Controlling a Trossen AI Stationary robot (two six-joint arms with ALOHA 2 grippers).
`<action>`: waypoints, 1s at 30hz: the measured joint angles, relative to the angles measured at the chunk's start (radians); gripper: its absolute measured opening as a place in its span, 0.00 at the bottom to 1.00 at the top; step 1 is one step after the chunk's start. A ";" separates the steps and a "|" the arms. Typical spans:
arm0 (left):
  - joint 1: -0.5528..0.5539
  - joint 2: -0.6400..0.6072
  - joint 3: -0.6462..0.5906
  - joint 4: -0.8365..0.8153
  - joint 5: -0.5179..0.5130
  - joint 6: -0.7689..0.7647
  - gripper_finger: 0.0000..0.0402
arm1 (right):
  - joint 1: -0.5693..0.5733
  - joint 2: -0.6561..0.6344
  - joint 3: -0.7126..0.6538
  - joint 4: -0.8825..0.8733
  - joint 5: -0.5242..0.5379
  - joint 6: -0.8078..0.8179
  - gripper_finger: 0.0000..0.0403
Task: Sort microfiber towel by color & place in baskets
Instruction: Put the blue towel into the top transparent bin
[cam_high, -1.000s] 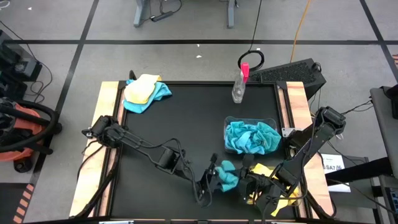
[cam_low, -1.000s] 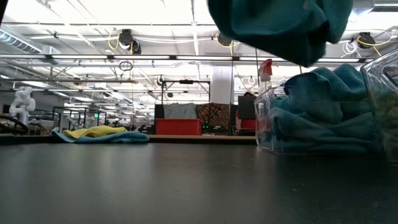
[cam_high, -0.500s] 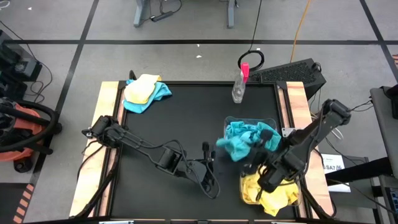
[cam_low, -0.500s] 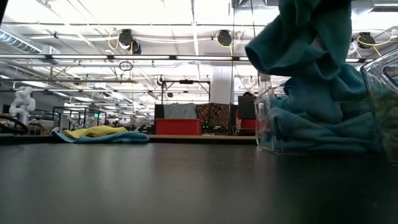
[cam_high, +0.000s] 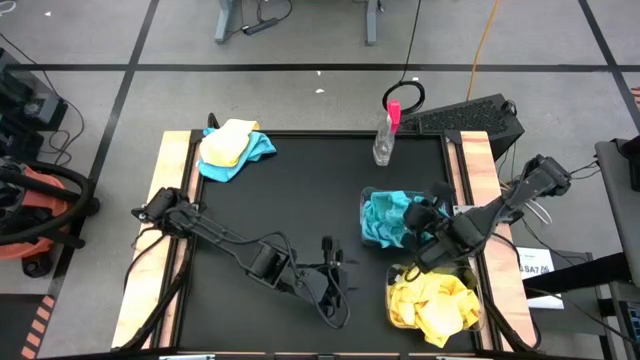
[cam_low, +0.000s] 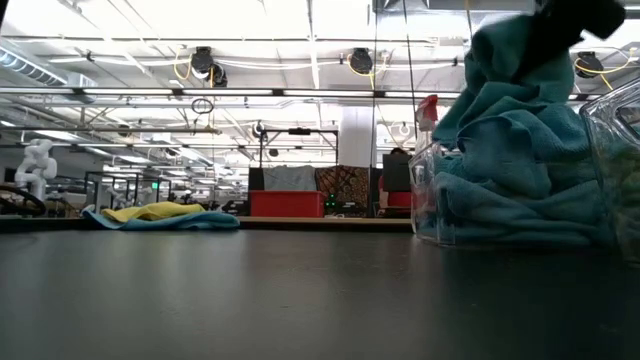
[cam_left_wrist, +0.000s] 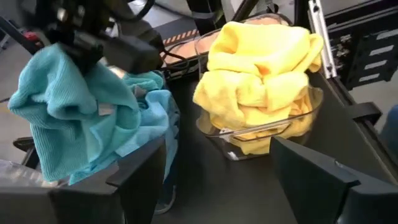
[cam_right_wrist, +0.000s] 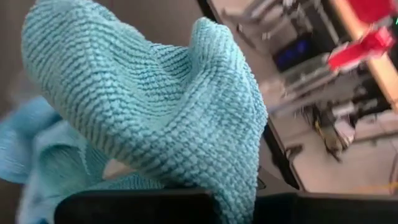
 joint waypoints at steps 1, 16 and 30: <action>-0.002 0.000 0.000 0.000 0.001 -0.010 0.73 | -0.016 0.000 -0.010 0.003 -0.017 -0.010 0.00; -0.043 0.000 0.000 -0.097 0.002 -0.095 0.73 | -0.259 0.000 -0.337 0.420 -0.312 -0.272 0.01; -0.050 0.044 0.000 -0.107 0.011 -0.097 0.73 | -0.352 -0.002 -0.418 0.562 -0.464 -0.352 0.08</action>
